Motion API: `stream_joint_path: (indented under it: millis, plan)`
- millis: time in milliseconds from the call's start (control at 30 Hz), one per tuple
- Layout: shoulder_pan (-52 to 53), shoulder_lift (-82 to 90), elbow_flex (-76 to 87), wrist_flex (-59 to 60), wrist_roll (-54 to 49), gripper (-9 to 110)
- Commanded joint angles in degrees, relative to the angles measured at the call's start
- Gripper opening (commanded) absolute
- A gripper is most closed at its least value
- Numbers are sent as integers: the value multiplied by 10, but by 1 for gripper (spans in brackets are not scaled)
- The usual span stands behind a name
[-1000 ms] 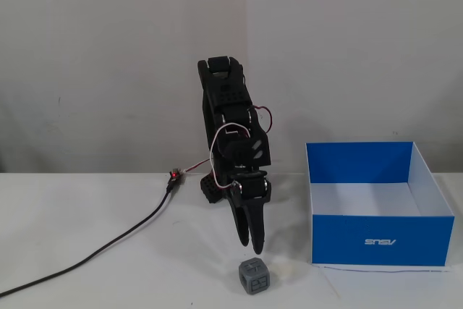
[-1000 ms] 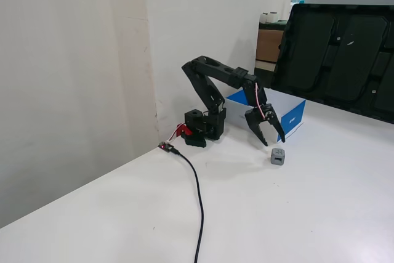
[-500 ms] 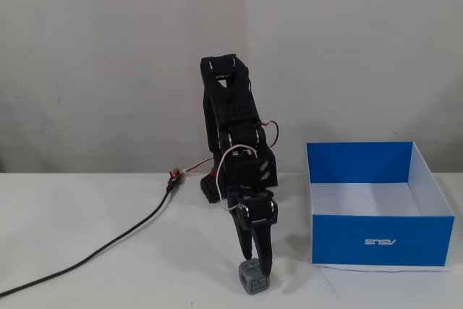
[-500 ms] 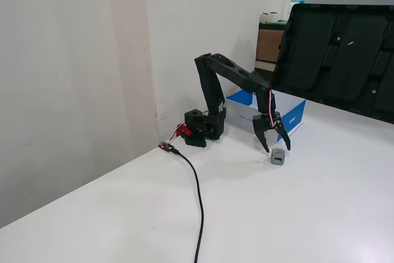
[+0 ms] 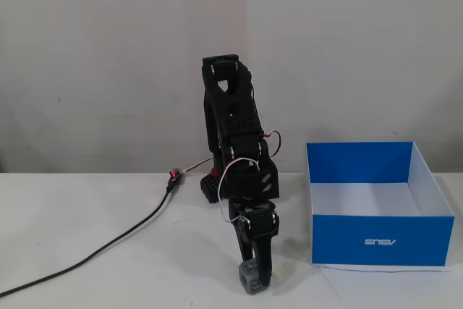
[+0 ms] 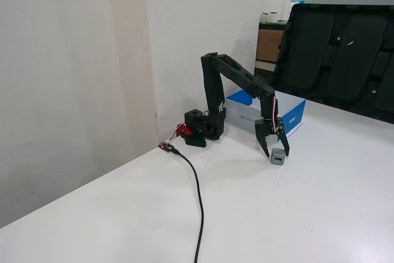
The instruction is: Pick the gray block and keep it in the box.
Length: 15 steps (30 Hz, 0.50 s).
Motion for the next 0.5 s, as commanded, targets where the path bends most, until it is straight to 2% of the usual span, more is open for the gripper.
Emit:
stream_joint_path:
  millis: [0, 133, 233, 367, 467]
  plan:
    - [9, -4, -43, -6, -8, 20]
    - [11, -19, -52, -5, -9, 16]
    - [11, -20, -56, -4, -9, 6]
    - [14, -13, -73, 7, -9, 3]
    - [8, -2, -128, 62, -1, 3]
